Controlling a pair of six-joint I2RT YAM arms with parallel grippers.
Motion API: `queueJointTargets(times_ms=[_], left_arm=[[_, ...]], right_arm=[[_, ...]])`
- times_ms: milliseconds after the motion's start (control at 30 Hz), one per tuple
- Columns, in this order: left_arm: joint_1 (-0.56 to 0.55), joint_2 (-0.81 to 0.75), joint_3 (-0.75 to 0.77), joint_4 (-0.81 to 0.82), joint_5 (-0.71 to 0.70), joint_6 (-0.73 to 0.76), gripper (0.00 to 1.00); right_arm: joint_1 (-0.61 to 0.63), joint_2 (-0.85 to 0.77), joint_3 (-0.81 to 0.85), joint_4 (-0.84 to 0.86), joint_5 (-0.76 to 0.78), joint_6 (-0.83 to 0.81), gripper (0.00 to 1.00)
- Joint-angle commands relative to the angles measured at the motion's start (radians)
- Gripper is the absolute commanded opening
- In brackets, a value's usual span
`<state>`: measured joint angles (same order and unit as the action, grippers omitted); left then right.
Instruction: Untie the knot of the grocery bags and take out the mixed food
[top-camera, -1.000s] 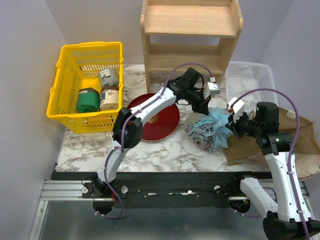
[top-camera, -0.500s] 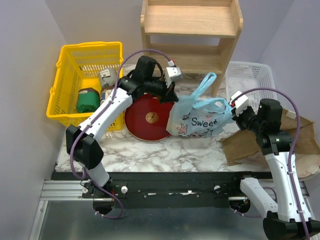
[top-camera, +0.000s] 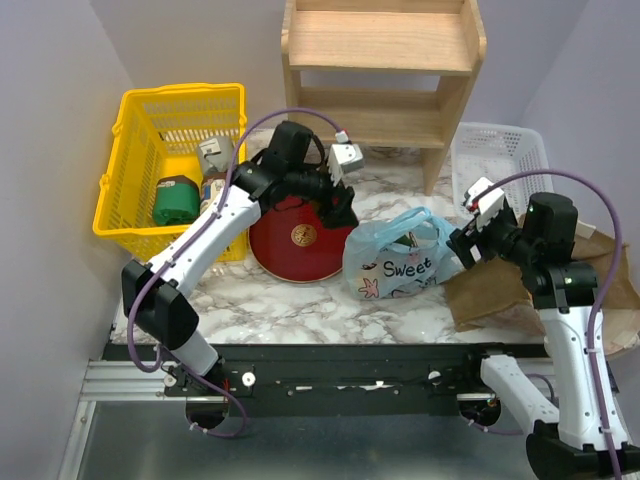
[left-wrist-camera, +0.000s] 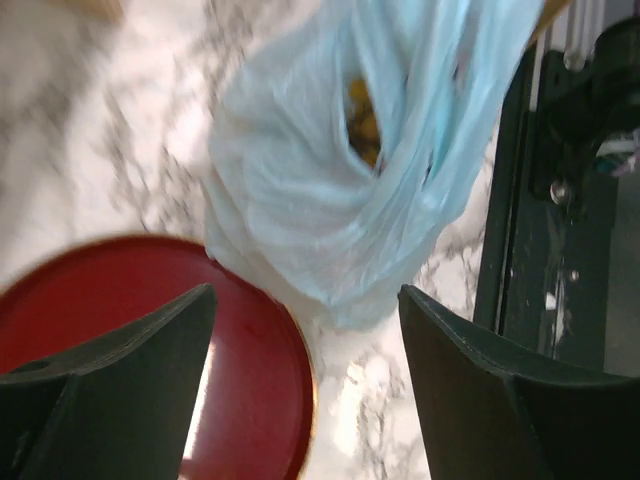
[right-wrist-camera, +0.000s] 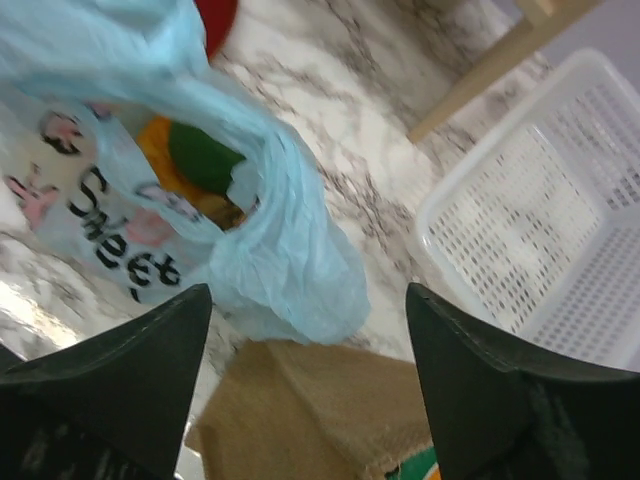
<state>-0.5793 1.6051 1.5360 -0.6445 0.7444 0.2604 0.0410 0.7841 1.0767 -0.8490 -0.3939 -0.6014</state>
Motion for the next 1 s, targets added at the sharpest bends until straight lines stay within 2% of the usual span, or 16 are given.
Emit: queueJointTargets(times_ms=[0,33,100,300,400,467,500,533,567,600,633,667,833,900,967], left_arm=[[-0.037,-0.019,0.174,0.054,0.056,-0.027,0.85],[-0.054,0.018,0.226,0.046,0.078,-0.029,0.85],[-0.073,0.056,0.265,0.039,0.092,-0.027,0.95],[-0.174,0.157,0.322,0.031,0.082,0.008,0.95],[-0.206,0.213,0.335,0.023,0.07,0.02,0.93],[-0.218,0.245,0.348,0.013,0.047,0.04,0.84],[-0.22,0.256,0.36,0.0,0.029,0.054,0.65],[-0.221,0.285,0.395,-0.013,0.02,0.068,0.53],[-0.22,0.298,0.42,-0.039,0.006,0.085,0.4],[-0.218,0.311,0.449,-0.059,-0.01,0.101,0.02],[-0.215,0.334,0.51,-0.075,-0.035,0.114,0.0],[-0.212,0.34,0.536,-0.081,-0.048,0.122,0.0],[-0.192,0.316,0.645,-0.008,-0.14,0.123,0.0],[-0.183,0.28,0.629,0.052,-0.2,0.119,0.0],[-0.172,0.199,0.528,0.106,-0.214,0.125,0.0]], right_arm=[[-0.001,0.066,0.069,-0.013,-0.197,0.069,0.89],[-0.001,0.113,0.066,0.001,-0.203,0.075,0.9],[-0.001,0.17,0.071,0.013,-0.24,0.063,0.9],[0.007,0.294,0.054,0.074,-0.229,0.04,0.9],[0.008,0.328,0.051,0.165,-0.162,0.124,0.86],[0.01,0.337,0.064,0.236,-0.093,0.213,0.64],[0.008,0.345,0.072,0.252,-0.082,0.23,0.54],[0.01,0.348,0.083,0.263,-0.071,0.254,0.39],[0.01,0.353,0.097,0.275,-0.044,0.262,0.31],[0.01,0.357,0.126,0.283,-0.021,0.27,0.23],[0.007,0.36,0.143,0.292,0.013,0.287,0.06],[0.002,0.362,0.158,0.307,0.076,0.293,0.01],[-0.036,0.354,0.251,0.34,0.179,0.38,0.0],[-0.082,0.339,0.262,0.34,0.204,0.416,0.0],[-0.104,0.305,0.238,0.321,0.237,0.442,0.0]])
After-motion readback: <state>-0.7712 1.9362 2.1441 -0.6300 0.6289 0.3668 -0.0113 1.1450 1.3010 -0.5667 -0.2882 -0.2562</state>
